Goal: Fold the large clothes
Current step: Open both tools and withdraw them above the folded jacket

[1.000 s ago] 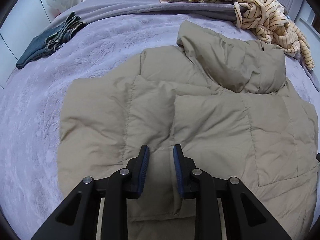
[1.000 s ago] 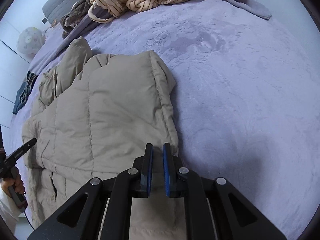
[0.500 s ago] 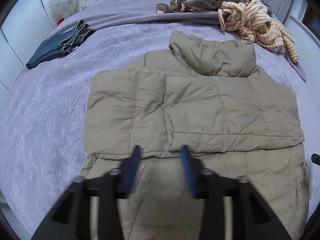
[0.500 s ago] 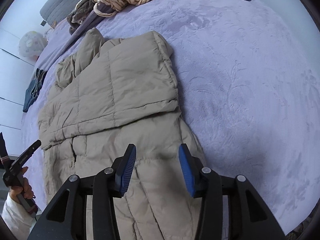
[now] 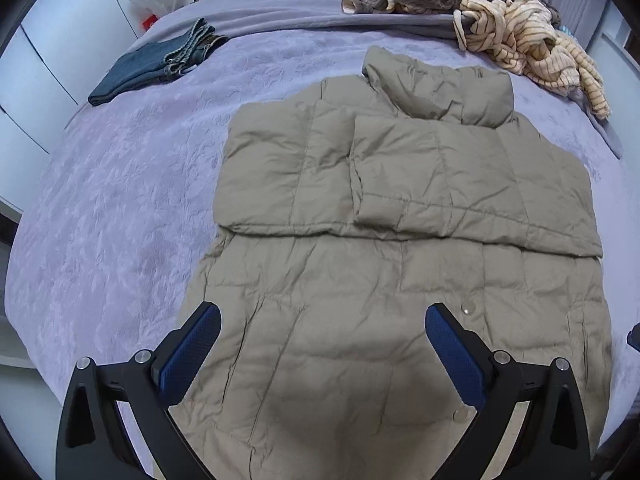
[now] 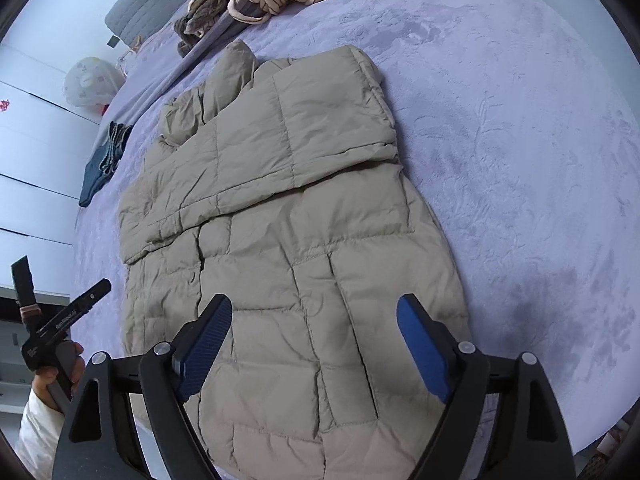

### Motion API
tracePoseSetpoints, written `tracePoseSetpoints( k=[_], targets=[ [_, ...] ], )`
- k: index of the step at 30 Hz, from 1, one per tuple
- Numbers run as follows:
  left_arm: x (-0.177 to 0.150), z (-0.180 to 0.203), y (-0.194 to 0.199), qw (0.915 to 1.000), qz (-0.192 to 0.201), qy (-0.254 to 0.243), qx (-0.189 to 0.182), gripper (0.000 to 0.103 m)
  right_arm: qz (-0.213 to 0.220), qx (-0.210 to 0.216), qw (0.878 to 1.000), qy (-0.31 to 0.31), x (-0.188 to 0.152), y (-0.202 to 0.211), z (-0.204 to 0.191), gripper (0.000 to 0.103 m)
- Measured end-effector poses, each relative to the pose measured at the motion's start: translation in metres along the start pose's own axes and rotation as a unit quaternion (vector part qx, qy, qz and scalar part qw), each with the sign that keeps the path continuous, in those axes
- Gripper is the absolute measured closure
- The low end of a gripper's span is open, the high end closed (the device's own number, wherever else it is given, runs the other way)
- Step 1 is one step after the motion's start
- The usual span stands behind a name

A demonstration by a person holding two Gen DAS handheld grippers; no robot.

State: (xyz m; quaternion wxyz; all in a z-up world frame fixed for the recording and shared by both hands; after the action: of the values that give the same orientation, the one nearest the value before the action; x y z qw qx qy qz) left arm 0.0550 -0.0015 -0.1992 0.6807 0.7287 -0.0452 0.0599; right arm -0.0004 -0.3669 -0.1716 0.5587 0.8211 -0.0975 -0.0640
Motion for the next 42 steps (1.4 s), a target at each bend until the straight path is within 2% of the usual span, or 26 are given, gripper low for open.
tracePoseSetpoints(
  k=[11, 18, 23, 32, 42],
  targets=[
    [-0.073, 0.016, 0.014, 0.9992, -0.038, 0.009, -0.01, 0.001, -0.009, 0.038, 0.999, 0.012, -0.029, 0.003, -0.007, 0.015],
    [-0.104, 0.023, 0.018, 0.9986, -0.045, 0.024, -0.009, 0.001, -0.044, 0.057, 0.997, 0.016, -0.048, -0.005, -0.004, 0.014],
    [-0.117, 0.024, 0.017, 0.9984, -0.053, 0.017, -0.006, 0.001, -0.059, 0.069, 0.996, 0.005, -0.066, -0.011, -0.002, 0.014],
    [-0.135, 0.006, 0.005, 0.998, -0.059, 0.003, -0.024, 0.001, -0.056, 0.06, 0.996, -0.021, -0.093, -0.026, -0.008, 0.014],
    [-0.171, -0.028, -0.021, 0.9952, -0.086, -0.025, -0.039, 0.001, -0.053, 0.06, 0.992, -0.099, -0.151, -0.047, -0.007, 0.014]
  ],
)
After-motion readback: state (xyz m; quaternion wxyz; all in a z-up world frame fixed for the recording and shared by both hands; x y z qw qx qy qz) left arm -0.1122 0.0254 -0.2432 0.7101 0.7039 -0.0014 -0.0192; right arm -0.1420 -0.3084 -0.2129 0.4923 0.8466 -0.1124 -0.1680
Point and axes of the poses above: each gripper's, at about its wrist camera, not at the fingertips, and y roughly against the way its jaws point, z to its right, x to its top, the point moved 10 cm from there along -y, roughly the way its jaws point, and after that the axes turned 10 degrees about -z, right-handed, at the moved point
